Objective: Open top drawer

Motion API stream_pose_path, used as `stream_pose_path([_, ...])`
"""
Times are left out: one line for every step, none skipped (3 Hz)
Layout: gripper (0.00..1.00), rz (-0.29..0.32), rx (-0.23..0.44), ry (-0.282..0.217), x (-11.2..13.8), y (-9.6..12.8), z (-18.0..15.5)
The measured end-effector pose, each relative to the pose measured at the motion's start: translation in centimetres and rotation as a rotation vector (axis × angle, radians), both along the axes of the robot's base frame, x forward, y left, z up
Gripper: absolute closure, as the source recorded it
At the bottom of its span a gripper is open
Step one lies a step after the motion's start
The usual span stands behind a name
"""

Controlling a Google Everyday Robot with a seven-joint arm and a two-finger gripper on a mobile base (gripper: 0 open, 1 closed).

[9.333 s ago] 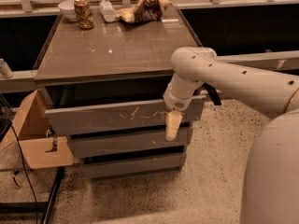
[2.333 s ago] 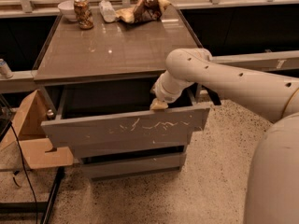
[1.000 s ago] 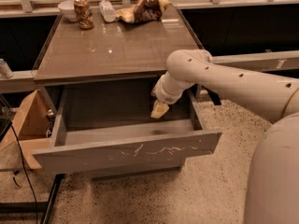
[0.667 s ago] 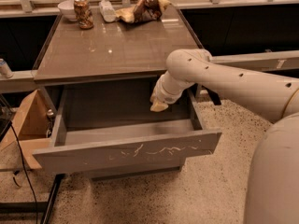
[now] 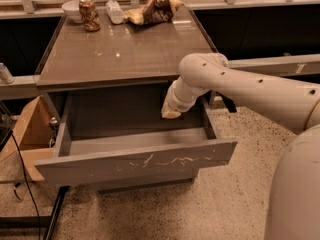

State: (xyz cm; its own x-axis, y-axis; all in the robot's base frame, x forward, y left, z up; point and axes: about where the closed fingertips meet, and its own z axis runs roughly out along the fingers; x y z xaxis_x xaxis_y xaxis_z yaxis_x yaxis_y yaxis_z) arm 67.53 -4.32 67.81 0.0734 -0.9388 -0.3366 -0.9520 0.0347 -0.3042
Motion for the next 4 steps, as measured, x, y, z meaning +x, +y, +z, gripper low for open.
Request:
stream_pose_path([1.0, -0.005, -0.005, 0.011, -1.1, -0.6, 0.3])
stream_pose_path([1.0, -0.014, -0.01, 0.024, -2.1, -1.4, 0.5])
stream_pose_path([1.0, -0.031, -0.011, 0.036, -3.4, -2.3, 0.8])
stream_pose_path([1.0, -0.047, -0.012, 0.065, -5.1, -3.1, 0.7])
